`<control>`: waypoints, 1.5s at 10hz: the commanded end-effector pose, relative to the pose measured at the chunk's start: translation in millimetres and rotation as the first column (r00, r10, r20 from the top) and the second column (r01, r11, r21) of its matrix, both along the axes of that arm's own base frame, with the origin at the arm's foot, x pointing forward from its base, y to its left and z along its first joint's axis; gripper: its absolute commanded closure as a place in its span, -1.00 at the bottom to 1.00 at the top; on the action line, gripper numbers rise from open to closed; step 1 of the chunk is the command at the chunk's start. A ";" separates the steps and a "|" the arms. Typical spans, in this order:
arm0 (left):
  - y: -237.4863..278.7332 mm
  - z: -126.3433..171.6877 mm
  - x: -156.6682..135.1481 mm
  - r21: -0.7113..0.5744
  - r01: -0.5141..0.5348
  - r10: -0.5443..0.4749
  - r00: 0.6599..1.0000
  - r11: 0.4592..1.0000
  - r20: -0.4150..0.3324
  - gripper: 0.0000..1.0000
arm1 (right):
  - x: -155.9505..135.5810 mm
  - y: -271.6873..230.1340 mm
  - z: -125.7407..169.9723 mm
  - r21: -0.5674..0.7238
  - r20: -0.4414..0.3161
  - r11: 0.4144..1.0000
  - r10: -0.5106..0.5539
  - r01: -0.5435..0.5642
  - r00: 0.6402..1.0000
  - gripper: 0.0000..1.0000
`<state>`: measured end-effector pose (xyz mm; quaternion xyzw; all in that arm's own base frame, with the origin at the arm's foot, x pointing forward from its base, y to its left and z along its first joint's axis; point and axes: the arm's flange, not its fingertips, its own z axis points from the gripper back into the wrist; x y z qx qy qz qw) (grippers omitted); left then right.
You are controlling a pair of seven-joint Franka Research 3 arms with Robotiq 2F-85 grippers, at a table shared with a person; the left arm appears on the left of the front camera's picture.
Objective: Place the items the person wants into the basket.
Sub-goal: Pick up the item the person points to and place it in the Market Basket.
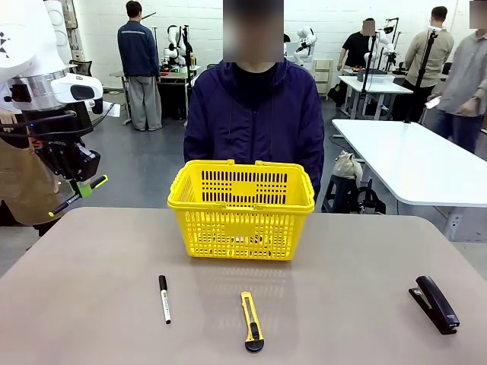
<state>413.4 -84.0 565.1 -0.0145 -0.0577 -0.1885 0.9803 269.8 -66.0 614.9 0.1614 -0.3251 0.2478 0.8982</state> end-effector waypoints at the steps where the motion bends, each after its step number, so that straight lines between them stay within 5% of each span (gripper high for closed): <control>1: -28.1 3.4 21.9 0.033 0.104 -0.105 0.994 0.994 0.029 0.78 | 1.4 1.2 -1.3 -0.023 -0.010 1.000 -0.021 0.021 1.000 -1.00; 4: -126.4 17.2 88.1 0.146 0.348 -0.347 0.937 0.926 -0.033 0.78 | 1.4 1.2 -1.3 -0.023 -0.010 1.000 -0.021 0.021 1.000 -1.00; 8: -210.4 21.0 175.0 0.126 0.505 -0.501 0.863 0.854 -0.066 0.78 | 1.4 1.2 -1.3 -0.023 -0.010 1.000 -0.021 0.021 1.000 -1.00; 10: -237.9 3.3 187.2 0.073 0.589 -0.591 0.807 0.805 -0.001 0.78 | 1.4 1.2 -1.3 -0.023 -0.010 1.000 -0.021 0.021 1.000 -1.00; 15: -242.3 -47.0 190.8 0.035 0.636 -0.634 0.760 0.771 0.146 0.78 | 1.4 1.2 -1.3 -0.023 -0.010 1.000 -0.021 0.021 1.000 -1.00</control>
